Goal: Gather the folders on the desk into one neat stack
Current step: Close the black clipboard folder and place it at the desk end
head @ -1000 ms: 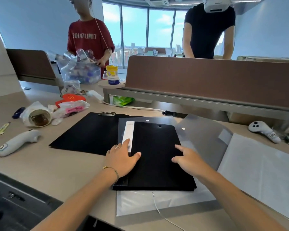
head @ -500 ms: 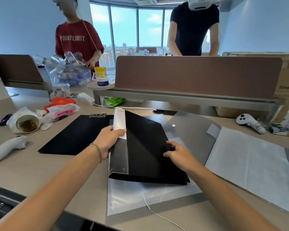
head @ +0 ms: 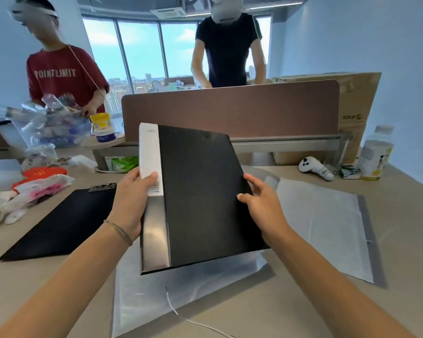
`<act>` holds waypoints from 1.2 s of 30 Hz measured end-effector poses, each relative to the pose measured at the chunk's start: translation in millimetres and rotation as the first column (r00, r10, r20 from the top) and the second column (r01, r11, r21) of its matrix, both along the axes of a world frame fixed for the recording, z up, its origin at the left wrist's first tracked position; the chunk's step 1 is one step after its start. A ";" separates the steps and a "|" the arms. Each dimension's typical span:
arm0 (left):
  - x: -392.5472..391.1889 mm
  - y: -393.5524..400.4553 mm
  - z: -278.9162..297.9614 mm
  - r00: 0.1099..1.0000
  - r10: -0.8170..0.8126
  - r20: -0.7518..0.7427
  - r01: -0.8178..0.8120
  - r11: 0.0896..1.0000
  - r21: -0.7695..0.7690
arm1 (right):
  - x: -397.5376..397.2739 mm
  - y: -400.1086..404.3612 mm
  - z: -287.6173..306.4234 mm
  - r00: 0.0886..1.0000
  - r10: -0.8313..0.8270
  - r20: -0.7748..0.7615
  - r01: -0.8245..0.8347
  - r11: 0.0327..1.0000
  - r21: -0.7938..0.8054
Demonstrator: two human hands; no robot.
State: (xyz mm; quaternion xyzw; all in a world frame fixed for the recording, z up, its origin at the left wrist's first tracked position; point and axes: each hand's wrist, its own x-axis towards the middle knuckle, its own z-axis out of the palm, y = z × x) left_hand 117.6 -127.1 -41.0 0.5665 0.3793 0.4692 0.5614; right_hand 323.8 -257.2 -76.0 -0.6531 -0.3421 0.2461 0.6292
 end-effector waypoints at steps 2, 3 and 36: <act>23.4 -9.8 -2.1 0.999 -0.017 0.047 0.016 1.000 0.011 | 19.6 -14.8 7.1 0.995 -0.072 0.072 0.070 0.997 0.033; 37.3 -15.5 -3.9 0.998 -0.030 0.057 0.029 0.999 0.025 | 30.5 -23.0 9.7 0.988 -0.110 0.105 0.106 0.994 0.040; 373.7 -212.3 -117.1 0.412 -0.064 -0.909 0.719 0.636 0.281 | 320.4 -264.7 -62.0 0.651 -0.395 0.648 0.735 0.544 -0.406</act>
